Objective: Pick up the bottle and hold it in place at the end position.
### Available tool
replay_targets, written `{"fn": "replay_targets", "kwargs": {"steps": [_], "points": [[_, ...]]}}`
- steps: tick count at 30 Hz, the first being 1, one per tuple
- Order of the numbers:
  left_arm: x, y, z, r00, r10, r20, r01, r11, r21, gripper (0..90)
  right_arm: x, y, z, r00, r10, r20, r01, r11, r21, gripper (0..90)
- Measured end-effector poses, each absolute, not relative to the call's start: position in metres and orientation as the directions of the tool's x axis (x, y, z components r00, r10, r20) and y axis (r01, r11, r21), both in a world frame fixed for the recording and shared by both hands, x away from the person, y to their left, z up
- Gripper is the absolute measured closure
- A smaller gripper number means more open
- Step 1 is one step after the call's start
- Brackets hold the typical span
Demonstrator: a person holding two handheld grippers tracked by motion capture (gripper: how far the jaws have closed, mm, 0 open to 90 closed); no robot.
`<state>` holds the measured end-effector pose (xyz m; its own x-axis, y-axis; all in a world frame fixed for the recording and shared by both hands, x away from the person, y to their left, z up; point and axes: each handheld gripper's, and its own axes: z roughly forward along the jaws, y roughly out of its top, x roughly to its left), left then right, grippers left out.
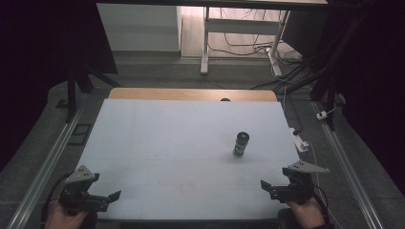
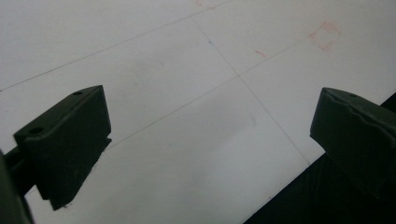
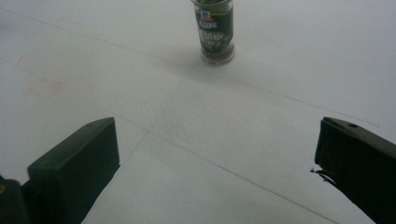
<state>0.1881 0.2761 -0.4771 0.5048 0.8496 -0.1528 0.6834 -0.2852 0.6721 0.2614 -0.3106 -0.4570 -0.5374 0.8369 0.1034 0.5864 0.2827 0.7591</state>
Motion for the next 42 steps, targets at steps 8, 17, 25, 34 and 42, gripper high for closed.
{"fn": "replay_targets", "kwargs": {"steps": [8, 17, 25, 34, 42], "points": [[0.189, 0.275, -0.477, 0.504, 0.850, -0.156, 0.689, -0.287, 0.666, 0.0, 0.262, -0.312, -0.457, -0.546, 0.827, 0.131, 0.595, 0.273, 0.756, 0.0], [0.189, 0.273, -0.478, 0.514, 0.846, -0.139, 0.688, -0.310, 0.657, 0.0, 0.262, -0.309, -0.457, -0.564, 0.814, 0.136, 0.598, 0.289, 0.747, 0.0], [0.189, 0.274, -0.478, 0.514, 0.845, -0.148, 0.690, -0.305, 0.657, 0.0, 0.261, -0.307, -0.457, -0.571, 0.813, 0.118, 0.591, 0.307, 0.746, 0.0], [0.189, 0.275, -0.478, 0.508, 0.847, -0.156, 0.691, -0.293, 0.661, 0.0, 0.262, -0.300, -0.452, -0.594, 0.800, 0.084, 0.551, 0.329, 0.767, 0.0], [0.188, 0.275, -0.478, 0.508, 0.847, -0.156, 0.689, -0.291, 0.664, 0.0, 0.264, -0.293, -0.452, -0.620, 0.783, 0.053, 0.522, 0.361, 0.773, 0.0]]}}
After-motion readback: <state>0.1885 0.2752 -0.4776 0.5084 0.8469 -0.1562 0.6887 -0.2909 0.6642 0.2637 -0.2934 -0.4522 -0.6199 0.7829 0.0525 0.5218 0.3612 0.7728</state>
